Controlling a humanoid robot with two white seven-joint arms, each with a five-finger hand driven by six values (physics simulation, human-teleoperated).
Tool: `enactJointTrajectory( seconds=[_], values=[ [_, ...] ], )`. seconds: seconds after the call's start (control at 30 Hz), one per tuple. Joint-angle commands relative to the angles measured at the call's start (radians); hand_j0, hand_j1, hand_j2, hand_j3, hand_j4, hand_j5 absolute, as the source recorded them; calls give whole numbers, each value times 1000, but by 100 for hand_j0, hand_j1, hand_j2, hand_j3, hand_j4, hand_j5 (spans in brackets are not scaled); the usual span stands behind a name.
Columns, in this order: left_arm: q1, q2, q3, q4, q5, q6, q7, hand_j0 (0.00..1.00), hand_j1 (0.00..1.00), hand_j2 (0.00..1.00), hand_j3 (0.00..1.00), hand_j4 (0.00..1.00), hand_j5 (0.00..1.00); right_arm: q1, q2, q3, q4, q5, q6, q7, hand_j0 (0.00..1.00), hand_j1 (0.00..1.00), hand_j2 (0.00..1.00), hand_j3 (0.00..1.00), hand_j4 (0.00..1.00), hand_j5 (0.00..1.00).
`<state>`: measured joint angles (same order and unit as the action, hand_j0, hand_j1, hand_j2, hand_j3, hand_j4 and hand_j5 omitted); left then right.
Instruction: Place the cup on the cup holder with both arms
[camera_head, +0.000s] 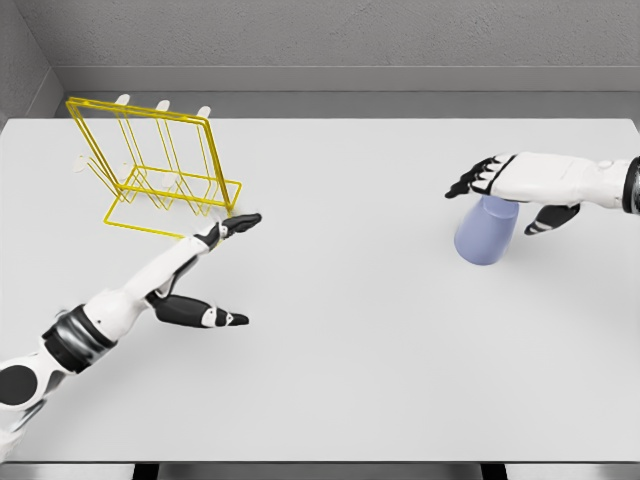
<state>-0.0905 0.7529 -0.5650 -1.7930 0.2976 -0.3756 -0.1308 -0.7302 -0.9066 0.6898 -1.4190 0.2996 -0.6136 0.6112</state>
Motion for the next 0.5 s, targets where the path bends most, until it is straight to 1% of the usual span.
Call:
enactJointTrajectory(
  seconds=[0.0,0.03,0.07,0.13,0.2,0.3,0.37,0.43,0.47],
  values=[
    [0,6,-29,6,43,23,-20,100,100,100,100,100,100,-2,17,7,5,-1,3,0,99,99,99,99,99,99],
    [-2,6,-32,6,54,60,-21,100,100,100,100,100,100,-2,28,10,9,13,3,0,99,99,99,99,99,99],
    [-2,3,-35,6,78,75,-23,100,100,100,100,100,100,-2,35,16,31,19,3,0,99,99,99,99,99,99],
    [-2,3,-49,12,100,79,-40,100,100,100,100,100,100,-2,34,27,38,33,3,0,99,99,99,99,99,99],
    [-5,-6,-53,20,138,136,-41,100,100,100,100,100,100,0,34,30,49,47,3,0,99,99,99,99,99,99],
    [-5,-9,-55,27,155,139,-41,100,100,100,100,100,100,0,34,30,52,56,3,0,99,99,99,99,99,99],
    [-6,-20,-70,44,156,139,-41,100,100,100,100,100,100,-2,34,30,52,56,3,0,93,93,93,93,93,93],
    [-9,-26,-72,46,159,141,-41,100,100,100,100,100,100,-2,34,30,52,59,3,0,83,83,83,83,83,83],
    [-11,-33,-72,47,179,141,-41,100,100,100,100,100,100,-2,34,30,52,59,3,0,79,79,79,79,79,79]
  ],
)
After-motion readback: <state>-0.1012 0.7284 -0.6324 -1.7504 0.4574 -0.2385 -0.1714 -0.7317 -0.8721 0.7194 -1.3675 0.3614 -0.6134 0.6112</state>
